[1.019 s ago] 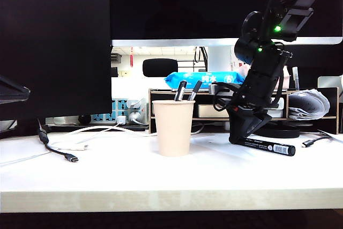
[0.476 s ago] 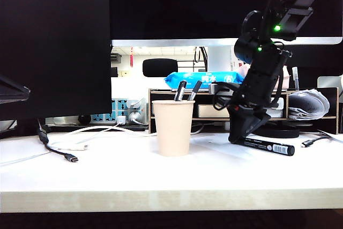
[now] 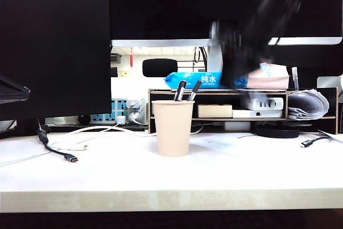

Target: Pick up the marker and insert it into the paper cup.

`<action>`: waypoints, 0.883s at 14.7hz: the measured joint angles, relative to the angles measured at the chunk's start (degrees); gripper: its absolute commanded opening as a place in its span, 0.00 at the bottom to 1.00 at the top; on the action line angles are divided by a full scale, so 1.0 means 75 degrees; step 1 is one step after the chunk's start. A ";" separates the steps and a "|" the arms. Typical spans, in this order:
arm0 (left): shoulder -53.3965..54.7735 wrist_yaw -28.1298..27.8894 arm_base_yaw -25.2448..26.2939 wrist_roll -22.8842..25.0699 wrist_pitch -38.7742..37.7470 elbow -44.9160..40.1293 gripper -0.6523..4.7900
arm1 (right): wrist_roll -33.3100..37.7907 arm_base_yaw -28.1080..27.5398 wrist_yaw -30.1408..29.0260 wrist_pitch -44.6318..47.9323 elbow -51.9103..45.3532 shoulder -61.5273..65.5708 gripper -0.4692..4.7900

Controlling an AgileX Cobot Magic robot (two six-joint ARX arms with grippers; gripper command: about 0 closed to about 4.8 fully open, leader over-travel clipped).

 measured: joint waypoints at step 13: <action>0.0000 0.0000 0.0000 0.0000 0.0000 -0.0003 0.11 | 0.3095 0.0315 -0.1719 0.4205 -0.3981 -0.3733 0.21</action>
